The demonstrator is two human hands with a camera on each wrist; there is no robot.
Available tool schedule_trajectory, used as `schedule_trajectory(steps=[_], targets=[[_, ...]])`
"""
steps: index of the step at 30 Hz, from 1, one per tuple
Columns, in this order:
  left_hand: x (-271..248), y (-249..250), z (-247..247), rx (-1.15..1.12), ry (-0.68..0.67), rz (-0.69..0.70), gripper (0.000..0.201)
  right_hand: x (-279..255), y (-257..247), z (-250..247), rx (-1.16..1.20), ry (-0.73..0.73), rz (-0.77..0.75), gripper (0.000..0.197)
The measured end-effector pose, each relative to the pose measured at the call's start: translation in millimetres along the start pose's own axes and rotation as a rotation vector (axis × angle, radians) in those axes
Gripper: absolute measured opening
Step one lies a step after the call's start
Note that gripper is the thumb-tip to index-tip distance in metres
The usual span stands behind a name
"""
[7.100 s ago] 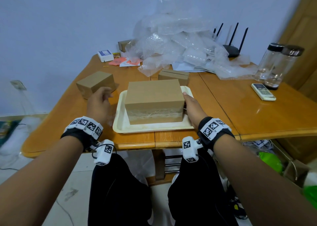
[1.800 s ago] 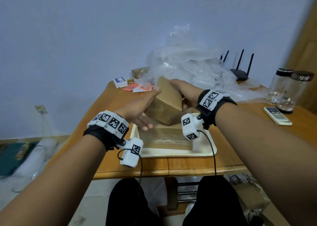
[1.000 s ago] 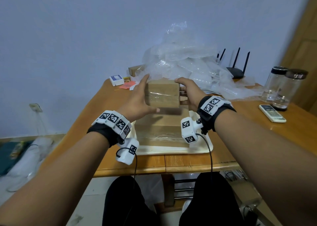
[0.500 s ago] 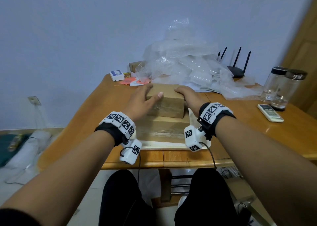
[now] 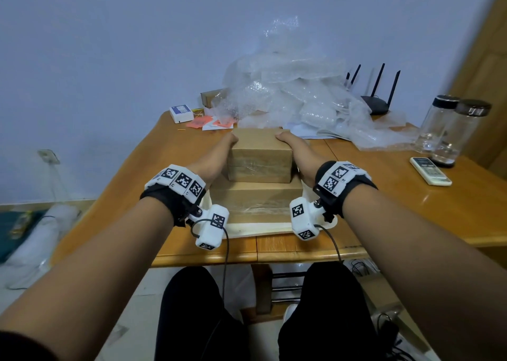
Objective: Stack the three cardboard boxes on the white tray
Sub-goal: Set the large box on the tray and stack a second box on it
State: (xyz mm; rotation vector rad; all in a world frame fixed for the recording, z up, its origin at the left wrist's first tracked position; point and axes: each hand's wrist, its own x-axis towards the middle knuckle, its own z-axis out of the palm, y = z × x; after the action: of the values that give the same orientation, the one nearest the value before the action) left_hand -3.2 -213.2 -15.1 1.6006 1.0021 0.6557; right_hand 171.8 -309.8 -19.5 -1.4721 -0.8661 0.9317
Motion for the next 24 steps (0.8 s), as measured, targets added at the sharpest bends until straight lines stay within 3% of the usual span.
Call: schedule_trajectory(steps=[4,9,24], targets=[[-6,-2,-1,0.023,-0.061,0.028,0.041,3,4,-1,0.056,-0.005,-0.010,0.027],[-17,3,1,0.029,-0.121,0.057,0.067,4,3,-2,0.098,0.022,-0.021,0.027],[-26,0,7,0.015,-0.006,0.138,0.068,3,2,-5,0.064,-0.003,0.000,0.031]])
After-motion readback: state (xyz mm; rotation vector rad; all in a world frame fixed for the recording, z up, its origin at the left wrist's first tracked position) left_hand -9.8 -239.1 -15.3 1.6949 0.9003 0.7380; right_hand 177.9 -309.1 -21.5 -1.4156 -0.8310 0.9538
